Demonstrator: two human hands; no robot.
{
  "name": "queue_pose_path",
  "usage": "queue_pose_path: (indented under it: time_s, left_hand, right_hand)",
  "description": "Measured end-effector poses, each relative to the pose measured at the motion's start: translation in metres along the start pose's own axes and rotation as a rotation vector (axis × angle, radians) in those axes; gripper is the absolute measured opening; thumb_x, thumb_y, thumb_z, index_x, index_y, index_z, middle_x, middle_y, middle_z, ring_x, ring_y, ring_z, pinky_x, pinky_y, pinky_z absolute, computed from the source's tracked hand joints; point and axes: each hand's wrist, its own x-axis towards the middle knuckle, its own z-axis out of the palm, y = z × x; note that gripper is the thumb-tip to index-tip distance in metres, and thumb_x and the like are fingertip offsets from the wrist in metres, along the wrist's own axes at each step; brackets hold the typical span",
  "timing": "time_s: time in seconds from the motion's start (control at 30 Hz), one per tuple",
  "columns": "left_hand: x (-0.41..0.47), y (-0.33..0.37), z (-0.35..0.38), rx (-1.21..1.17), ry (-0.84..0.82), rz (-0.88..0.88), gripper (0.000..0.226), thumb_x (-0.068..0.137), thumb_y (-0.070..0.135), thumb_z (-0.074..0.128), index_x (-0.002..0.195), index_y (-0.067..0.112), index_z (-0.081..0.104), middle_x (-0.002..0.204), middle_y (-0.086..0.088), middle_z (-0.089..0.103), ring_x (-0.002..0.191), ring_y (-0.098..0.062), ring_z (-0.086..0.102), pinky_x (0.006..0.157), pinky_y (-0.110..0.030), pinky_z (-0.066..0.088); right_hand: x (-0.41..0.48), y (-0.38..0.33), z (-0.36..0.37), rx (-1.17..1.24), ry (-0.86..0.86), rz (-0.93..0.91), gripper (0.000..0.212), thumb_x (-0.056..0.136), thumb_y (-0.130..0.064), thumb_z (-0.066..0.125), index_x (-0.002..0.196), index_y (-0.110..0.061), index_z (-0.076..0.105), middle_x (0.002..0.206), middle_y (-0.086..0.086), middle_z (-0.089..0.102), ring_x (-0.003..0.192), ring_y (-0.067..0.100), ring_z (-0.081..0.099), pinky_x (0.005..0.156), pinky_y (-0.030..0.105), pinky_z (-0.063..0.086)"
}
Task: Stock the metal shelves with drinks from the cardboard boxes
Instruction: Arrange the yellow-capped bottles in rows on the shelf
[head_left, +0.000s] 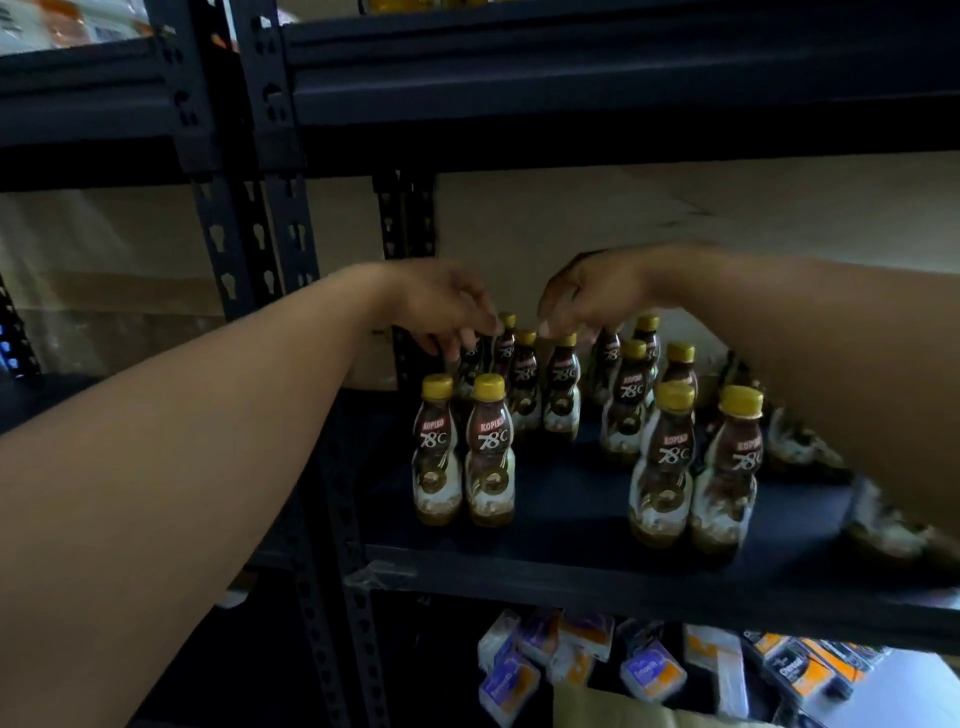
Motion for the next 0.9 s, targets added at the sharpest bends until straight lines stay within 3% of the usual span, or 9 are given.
queue_pose_path:
  time_s: [0.13,0.27,0.33,0.4,0.47,0.53,0.7,0.8,0.9]
  left_hand:
    - [0.049,0.003,-0.005,0.089,-0.055,-0.019,0.025,0.096,0.037,0.067,0.115,0.021,0.068,0.104,-0.007,0.073,0.086,-0.020,0.076,0.073,-0.032,0.059]
    - [0.101,-0.006,0.001,0.178,-0.015,-0.018,0.042,0.089,0.038,0.075,0.128,0.030,0.062,0.110,-0.003,0.071,0.096,-0.023,0.072,0.084,-0.047,0.062]
    - [0.116,-0.009,0.008,0.277,-0.010,0.017,0.052,0.086,0.043,0.077,0.134,0.034,0.059,0.119,0.007,0.063,0.106,-0.020,0.066,0.090,-0.043,0.060]
    - [0.129,-0.015,0.018,0.330,-0.025,0.049,0.059,0.085,0.048,0.077,0.138,0.035,0.057,0.126,0.010,0.057,0.113,-0.018,0.060,0.096,-0.038,0.055]
    - [0.141,-0.022,0.025,0.319,-0.050,0.069,0.056,0.083,0.050,0.078,0.135,0.038,0.060,0.130,0.010,0.059,0.114,-0.015,0.059,0.098,-0.038,0.054]
    - [0.150,-0.029,0.031,0.275,-0.076,0.082,0.046,0.083,0.048,0.079,0.126,0.036,0.066,0.123,0.007,0.067,0.108,-0.014,0.065,0.097,-0.041,0.056]
    - [0.158,-0.034,0.039,0.098,-0.071,0.103,0.027,0.086,0.022,0.080,0.112,0.018,0.074,0.095,-0.005,0.078,0.088,-0.023,0.075,0.086,-0.040,0.058]
    - [0.154,-0.038,0.036,0.036,-0.070,0.072,0.030,0.086,0.016,0.080,0.113,0.009,0.071,0.096,-0.013,0.077,0.089,-0.028,0.075,0.073,-0.034,0.055]
    - [0.149,-0.042,0.035,0.026,-0.053,0.050,0.028,0.085,0.014,0.081,0.109,0.006,0.069,0.097,-0.015,0.077,0.089,-0.028,0.075,0.079,-0.041,0.058]
  right_hand:
    - [0.021,0.025,-0.008,-0.098,-0.008,0.066,0.049,0.095,-0.049,0.068,0.138,-0.027,0.060,0.126,0.000,0.066,0.113,0.020,0.063,0.092,0.034,0.054]
    - [0.044,0.049,-0.010,-0.198,0.104,0.047,0.048,0.092,-0.045,0.073,0.136,-0.037,0.059,0.124,-0.011,0.058,0.119,0.019,0.057,0.095,0.029,0.046]
    - [0.058,0.062,-0.010,-0.142,0.094,0.046,0.050,0.089,-0.041,0.078,0.136,-0.038,0.059,0.127,-0.006,0.061,0.114,0.021,0.061,0.099,0.032,0.051]
    - [0.071,0.075,-0.007,-0.011,0.048,0.042,0.053,0.088,-0.032,0.080,0.136,-0.036,0.059,0.126,0.000,0.066,0.105,0.017,0.065,0.092,0.028,0.055]
    - [0.082,0.084,-0.002,0.115,-0.020,0.026,0.053,0.089,-0.022,0.080,0.137,-0.030,0.059,0.124,0.008,0.070,0.096,0.011,0.068,0.079,0.021,0.057]
    - [0.091,0.090,0.004,0.183,-0.066,0.006,0.050,0.089,-0.019,0.080,0.134,-0.027,0.060,0.119,0.012,0.073,0.096,0.015,0.072,0.078,0.024,0.059]
    - [0.105,0.093,0.017,0.213,-0.050,-0.047,0.024,0.089,-0.015,0.080,0.111,-0.019,0.072,0.084,0.002,0.078,0.082,0.015,0.076,0.065,0.021,0.056]
    - [0.109,0.091,0.021,0.247,-0.033,-0.057,0.022,0.088,-0.014,0.081,0.108,-0.017,0.073,0.081,0.002,0.079,0.083,0.017,0.077,0.068,0.024,0.058]
    - [0.109,0.087,0.023,0.301,-0.037,-0.056,0.023,0.087,-0.013,0.081,0.109,-0.015,0.074,0.089,0.007,0.080,0.091,0.022,0.077,0.082,0.032,0.062]
